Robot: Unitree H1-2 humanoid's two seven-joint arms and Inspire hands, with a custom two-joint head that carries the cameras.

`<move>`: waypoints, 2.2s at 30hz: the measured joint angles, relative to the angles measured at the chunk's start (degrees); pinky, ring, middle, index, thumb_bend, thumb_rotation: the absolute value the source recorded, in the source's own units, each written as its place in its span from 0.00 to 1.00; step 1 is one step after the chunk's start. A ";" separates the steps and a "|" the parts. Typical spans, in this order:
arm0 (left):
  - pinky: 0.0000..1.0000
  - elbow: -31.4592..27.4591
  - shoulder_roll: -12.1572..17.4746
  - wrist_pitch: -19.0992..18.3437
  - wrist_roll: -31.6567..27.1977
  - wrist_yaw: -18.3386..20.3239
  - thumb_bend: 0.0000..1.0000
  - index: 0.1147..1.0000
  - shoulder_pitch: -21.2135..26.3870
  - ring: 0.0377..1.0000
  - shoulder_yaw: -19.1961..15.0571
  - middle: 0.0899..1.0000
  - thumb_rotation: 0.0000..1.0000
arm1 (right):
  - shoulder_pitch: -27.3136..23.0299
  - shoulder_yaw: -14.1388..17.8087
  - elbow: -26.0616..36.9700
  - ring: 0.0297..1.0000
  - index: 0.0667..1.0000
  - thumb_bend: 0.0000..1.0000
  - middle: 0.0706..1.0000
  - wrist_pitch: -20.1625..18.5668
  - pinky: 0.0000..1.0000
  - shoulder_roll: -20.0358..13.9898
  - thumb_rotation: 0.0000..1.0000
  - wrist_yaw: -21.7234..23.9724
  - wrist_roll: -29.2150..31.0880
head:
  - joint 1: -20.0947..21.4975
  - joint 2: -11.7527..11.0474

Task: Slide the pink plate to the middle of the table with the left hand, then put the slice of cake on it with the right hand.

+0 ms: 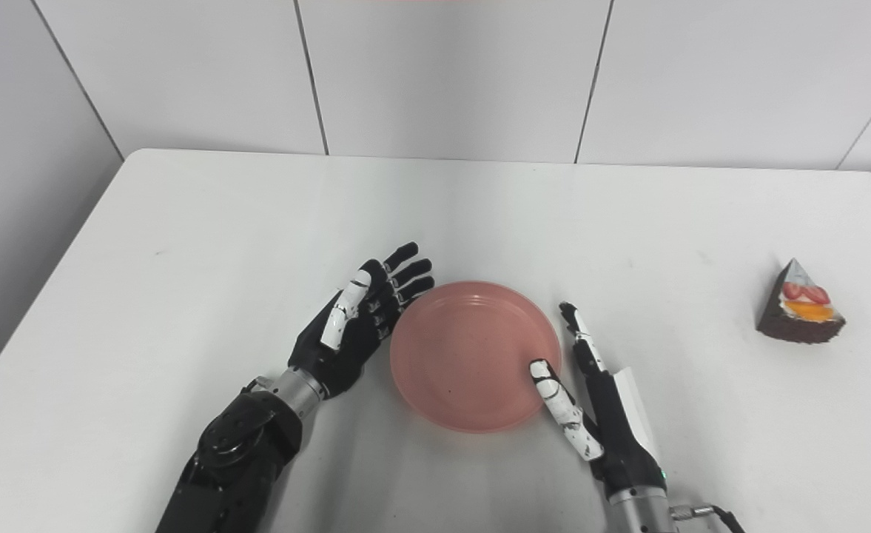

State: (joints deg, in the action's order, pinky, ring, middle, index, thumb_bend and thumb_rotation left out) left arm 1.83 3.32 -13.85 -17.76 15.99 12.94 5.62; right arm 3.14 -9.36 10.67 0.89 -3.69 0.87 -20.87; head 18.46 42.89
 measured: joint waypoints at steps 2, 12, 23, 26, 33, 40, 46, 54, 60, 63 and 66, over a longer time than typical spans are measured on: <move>0.92 0.20 0.00 0.00 -0.08 0.23 0.43 0.91 0.01 0.92 -0.28 0.92 1.00 | -0.04 0.02 0.07 0.96 0.96 0.34 0.97 0.05 0.92 -0.07 1.00 -0.19 -0.88 | 1.67 -0.35; 0.91 4.70 0.98 4.03 -1.62 3.94 0.46 0.90 1.04 0.91 -2.49 0.91 1.00 | -2.60 1.58 7.38 0.90 0.95 0.68 0.93 -2.77 0.84 -1.40 0.91 -1.49 -15.06 | 8.79 -2.37; 0.91 11.11 2.84 9.84 -2.87 7.85 0.50 0.89 3.55 0.91 -4.03 0.90 0.98 | -10.23 6.41 13.01 0.86 0.93 0.82 0.91 -8.21 0.76 -4.10 0.78 -0.78 -22.10 | 14.94 -3.52; 0.91 12.93 3.46 11.02 -2.84 8.04 0.50 0.88 4.55 0.90 -4.04 0.90 0.97 | -11.67 7.08 13.99 0.83 0.92 0.84 0.90 -9.25 0.72 -5.17 0.77 0.35 -23.77 | 17.23 -4.13; 0.89 16.65 4.96 12.69 -2.96 9.63 0.51 0.87 6.51 0.89 -4.73 0.89 0.97 | -13.99 8.75 14.71 0.81 0.93 0.89 0.91 -11.96 0.67 -7.20 0.81 2.36 -29.37 | 23.72 -6.06; 0.90 20.95 7.16 14.05 -3.76 11.10 0.50 0.87 8.94 0.89 -6.60 0.88 1.00 | -16.19 12.51 14.09 0.91 0.99 0.94 0.97 -19.14 0.76 -8.82 0.79 5.55 -34.62 | 28.03 -6.85; 0.92 23.85 8.93 15.80 -3.72 11.91 0.53 0.88 10.27 0.90 -6.90 0.90 1.00 | -16.37 15.80 12.08 0.88 1.00 0.95 0.99 -24.35 0.69 -9.22 0.76 5.65 -36.65 | 30.05 -6.86; 0.91 28.68 10.29 18.30 -3.71 13.44 0.57 0.87 12.60 0.90 -7.17 0.90 0.94 | -16.37 20.13 12.03 0.90 1.00 0.95 0.98 -27.44 0.71 -9.20 0.72 7.70 -39.64 | 30.41 -6.15; 0.90 31.65 11.48 20.21 -3.55 14.72 0.59 0.87 13.78 0.89 -7.23 0.89 0.92 | -16.40 22.24 10.78 0.91 1.00 0.97 0.97 -27.62 0.73 -9.05 0.70 8.79 -41.25 | 30.50 -5.89; 0.88 31.71 11.72 20.36 -3.55 14.72 0.59 0.85 13.80 0.88 -7.38 0.88 0.91 | -16.42 22.94 8.61 0.91 1.00 0.98 0.96 -27.67 0.73 -8.80 0.70 8.80 -41.33 | 30.23 -5.27; 0.88 31.70 11.75 20.37 -3.55 14.71 0.60 0.85 13.82 0.88 -7.41 0.87 0.91 | -16.44 23.10 7.04 0.89 1.00 0.99 0.96 -27.69 0.72 -8.74 0.69 8.46 -40.84 | 30.32 -5.19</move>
State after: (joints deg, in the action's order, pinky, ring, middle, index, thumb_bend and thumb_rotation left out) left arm 33.53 15.07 6.52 -21.30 30.70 26.76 -1.80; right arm -13.30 13.74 17.71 -26.80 -12.43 9.33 -61.70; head 48.78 37.71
